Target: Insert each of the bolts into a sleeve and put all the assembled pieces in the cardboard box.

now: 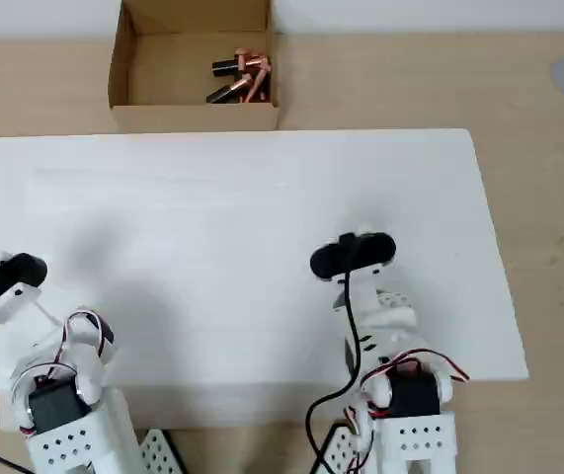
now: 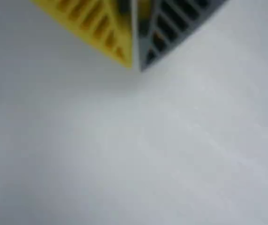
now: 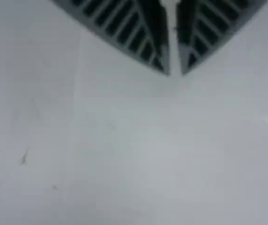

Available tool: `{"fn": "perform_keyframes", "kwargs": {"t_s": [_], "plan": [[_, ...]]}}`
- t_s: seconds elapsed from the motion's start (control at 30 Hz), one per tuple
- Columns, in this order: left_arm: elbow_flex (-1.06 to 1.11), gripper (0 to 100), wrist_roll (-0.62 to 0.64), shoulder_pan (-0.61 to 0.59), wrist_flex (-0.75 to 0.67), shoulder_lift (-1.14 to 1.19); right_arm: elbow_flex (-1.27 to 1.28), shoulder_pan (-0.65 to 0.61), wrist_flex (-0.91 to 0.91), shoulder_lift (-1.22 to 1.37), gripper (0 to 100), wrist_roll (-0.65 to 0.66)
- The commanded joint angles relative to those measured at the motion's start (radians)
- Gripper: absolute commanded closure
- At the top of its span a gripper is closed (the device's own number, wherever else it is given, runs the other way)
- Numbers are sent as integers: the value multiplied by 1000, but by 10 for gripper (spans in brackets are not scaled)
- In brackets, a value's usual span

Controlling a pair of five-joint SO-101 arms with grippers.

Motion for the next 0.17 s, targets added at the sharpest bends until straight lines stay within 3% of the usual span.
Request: {"fn": "perform_keyframes", "kwargs": {"t_s": [0.0,0.13], "plan": [[-5,990,8,-11,0,-4,-1,13,-3,-110,987,-5],[-5,990,8,-11,0,-4,-1,13,-3,-110,987,-5]]}}
